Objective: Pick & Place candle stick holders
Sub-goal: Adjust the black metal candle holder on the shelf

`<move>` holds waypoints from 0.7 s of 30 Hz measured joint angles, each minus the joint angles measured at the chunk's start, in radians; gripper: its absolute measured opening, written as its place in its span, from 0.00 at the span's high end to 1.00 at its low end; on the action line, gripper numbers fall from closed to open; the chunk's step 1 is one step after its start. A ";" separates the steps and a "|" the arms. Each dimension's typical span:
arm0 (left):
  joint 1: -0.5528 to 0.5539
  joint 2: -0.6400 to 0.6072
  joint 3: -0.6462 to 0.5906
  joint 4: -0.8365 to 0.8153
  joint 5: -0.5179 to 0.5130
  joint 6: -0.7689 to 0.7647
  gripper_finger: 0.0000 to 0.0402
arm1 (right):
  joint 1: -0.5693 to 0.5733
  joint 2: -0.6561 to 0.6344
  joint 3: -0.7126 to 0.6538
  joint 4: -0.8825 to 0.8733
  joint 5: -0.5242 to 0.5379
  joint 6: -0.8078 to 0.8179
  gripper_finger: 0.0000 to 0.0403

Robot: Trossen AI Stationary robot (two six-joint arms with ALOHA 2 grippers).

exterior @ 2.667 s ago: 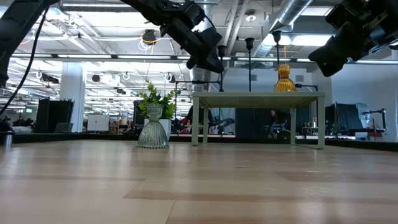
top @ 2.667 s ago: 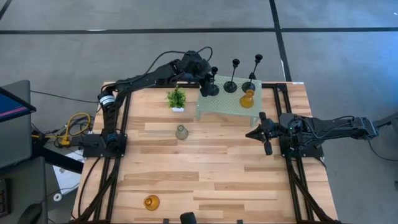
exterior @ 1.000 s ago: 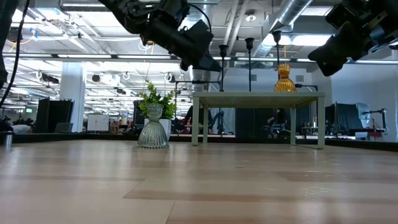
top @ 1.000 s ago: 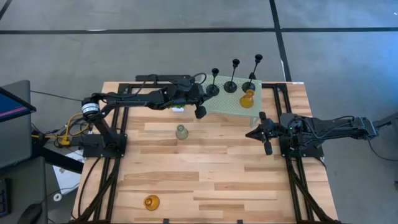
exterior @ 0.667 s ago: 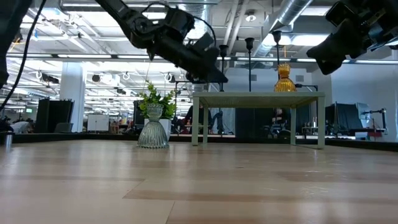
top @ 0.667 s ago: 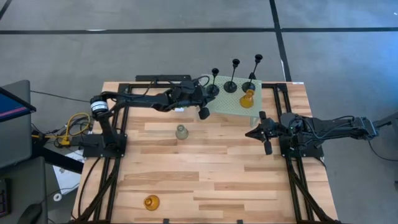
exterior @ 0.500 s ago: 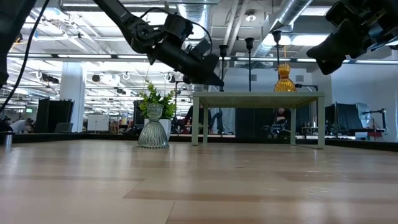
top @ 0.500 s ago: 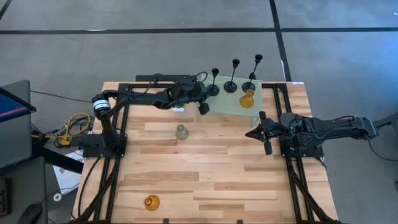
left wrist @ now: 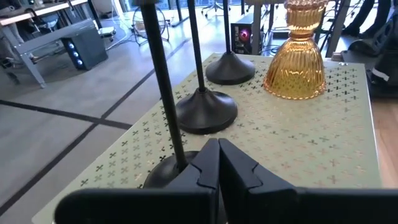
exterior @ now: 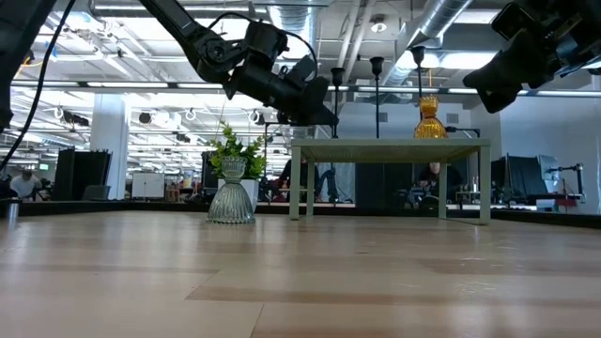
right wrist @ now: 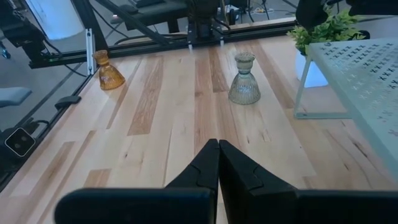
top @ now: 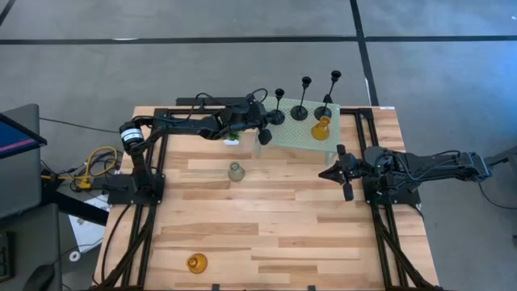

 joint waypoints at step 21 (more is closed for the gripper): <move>-0.011 0.061 0.015 0.077 0.078 -0.049 1.00 | 0.000 0.000 0.000 0.017 0.004 0.000 1.00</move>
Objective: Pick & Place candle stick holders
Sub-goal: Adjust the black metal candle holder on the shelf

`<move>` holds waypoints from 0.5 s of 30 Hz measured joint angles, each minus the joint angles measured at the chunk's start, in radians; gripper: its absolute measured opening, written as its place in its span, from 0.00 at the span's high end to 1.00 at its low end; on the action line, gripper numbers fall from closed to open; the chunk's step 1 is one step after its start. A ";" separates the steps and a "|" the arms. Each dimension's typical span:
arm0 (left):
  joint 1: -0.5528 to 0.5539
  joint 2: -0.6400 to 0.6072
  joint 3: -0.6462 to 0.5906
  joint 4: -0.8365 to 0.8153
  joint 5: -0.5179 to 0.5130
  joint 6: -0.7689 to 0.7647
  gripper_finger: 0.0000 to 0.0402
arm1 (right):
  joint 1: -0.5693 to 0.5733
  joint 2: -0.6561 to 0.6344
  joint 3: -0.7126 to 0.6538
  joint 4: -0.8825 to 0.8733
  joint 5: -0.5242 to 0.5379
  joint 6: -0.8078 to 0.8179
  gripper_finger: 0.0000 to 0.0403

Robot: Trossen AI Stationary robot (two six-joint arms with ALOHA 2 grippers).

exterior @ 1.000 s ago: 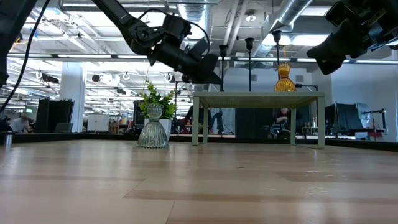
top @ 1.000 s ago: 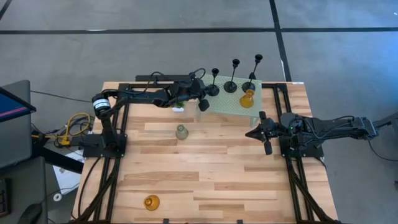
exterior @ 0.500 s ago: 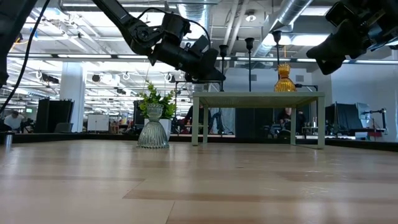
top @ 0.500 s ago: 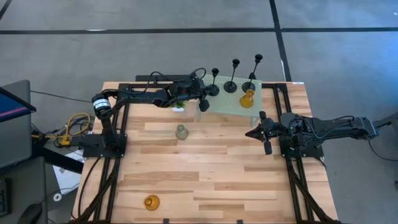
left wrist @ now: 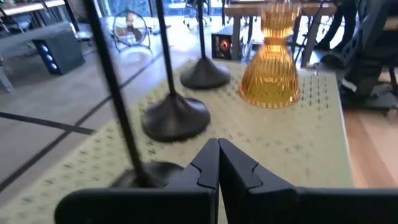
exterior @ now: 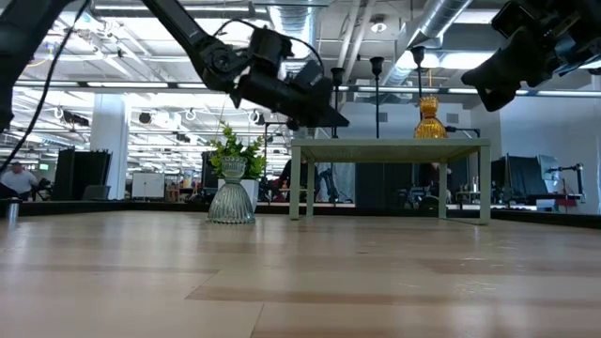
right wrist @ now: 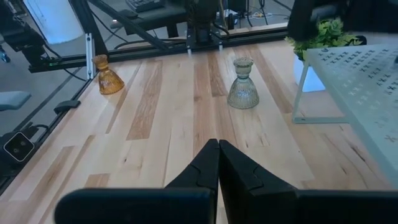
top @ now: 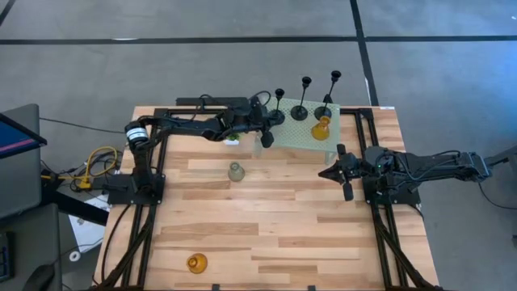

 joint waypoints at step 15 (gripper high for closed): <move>0.033 0.035 0.044 0.006 -0.022 0.003 1.00 | 0.000 0.000 0.000 -0.003 0.001 -0.023 1.00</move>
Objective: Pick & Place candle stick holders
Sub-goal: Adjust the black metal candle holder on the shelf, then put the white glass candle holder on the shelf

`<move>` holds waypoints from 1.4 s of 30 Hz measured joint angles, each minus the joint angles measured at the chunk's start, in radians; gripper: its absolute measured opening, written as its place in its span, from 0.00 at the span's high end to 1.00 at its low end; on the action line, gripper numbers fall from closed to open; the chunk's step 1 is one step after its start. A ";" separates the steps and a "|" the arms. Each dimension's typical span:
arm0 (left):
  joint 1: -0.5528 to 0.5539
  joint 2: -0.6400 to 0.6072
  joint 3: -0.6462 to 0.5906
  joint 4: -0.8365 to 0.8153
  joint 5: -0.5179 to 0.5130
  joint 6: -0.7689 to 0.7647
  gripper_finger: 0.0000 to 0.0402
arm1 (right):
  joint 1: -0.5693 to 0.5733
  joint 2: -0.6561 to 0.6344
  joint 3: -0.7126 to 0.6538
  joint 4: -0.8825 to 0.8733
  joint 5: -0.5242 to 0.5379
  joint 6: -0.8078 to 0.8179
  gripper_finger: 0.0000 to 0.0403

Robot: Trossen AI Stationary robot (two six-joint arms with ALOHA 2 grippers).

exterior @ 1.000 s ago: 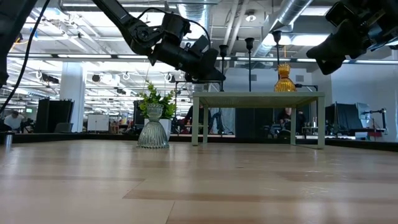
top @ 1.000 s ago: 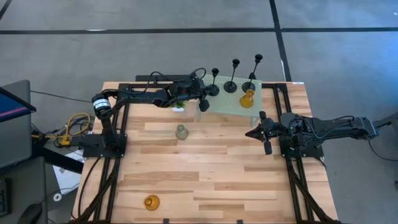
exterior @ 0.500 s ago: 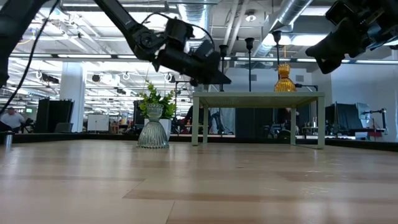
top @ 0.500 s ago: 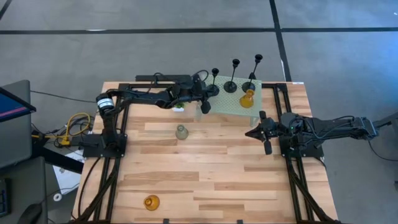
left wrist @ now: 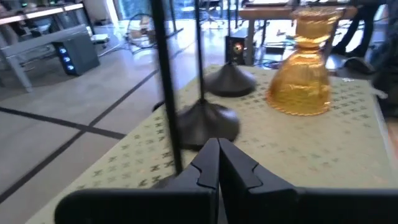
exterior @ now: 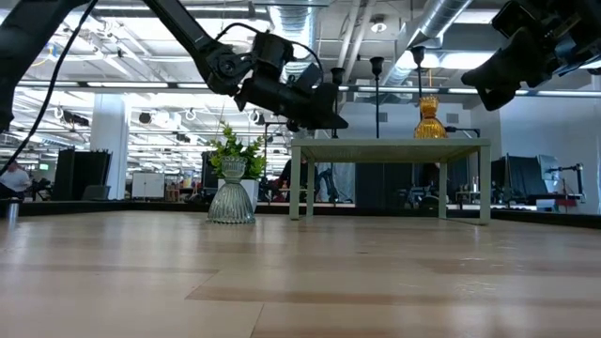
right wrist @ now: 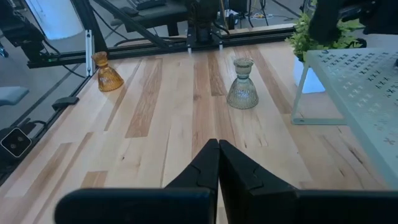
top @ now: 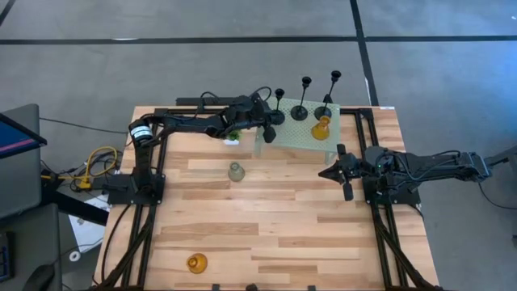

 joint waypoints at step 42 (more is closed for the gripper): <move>-0.125 0.000 0.000 -0.193 -0.378 0.087 1.00 | 0.000 0.000 0.000 -0.005 -0.002 -0.001 1.00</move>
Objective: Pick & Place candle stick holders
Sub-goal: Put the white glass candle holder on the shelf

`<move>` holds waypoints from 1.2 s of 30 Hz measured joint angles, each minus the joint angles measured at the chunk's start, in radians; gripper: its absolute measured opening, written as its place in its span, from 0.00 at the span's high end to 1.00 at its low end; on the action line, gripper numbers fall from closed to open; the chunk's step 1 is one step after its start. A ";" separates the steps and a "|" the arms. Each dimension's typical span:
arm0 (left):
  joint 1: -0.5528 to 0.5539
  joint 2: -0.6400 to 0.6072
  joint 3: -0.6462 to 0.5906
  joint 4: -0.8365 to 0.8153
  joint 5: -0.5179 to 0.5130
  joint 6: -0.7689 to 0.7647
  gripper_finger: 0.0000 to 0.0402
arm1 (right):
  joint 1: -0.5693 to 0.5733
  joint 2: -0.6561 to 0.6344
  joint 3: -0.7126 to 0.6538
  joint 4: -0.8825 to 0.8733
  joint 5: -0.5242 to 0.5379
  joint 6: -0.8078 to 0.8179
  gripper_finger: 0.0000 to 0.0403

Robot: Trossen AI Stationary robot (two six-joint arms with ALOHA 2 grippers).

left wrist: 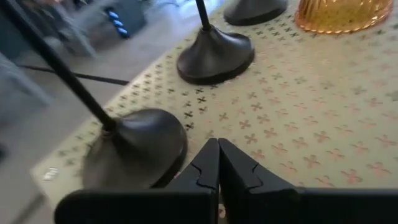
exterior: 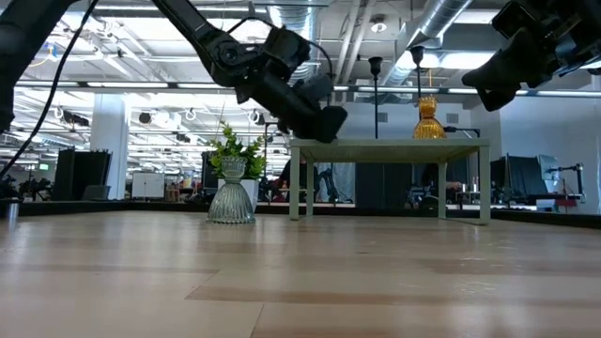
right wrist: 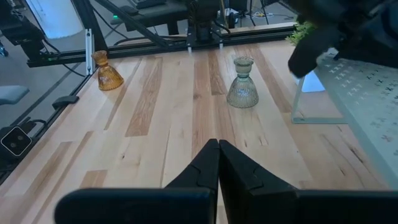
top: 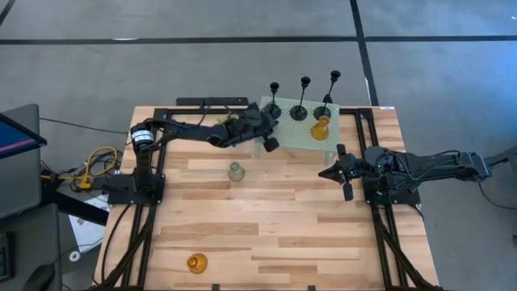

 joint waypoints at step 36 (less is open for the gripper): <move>-0.614 -1.081 -0.735 -0.151 -0.128 -0.097 1.00 | 0.011 0.019 0.000 0.121 -0.001 0.070 1.00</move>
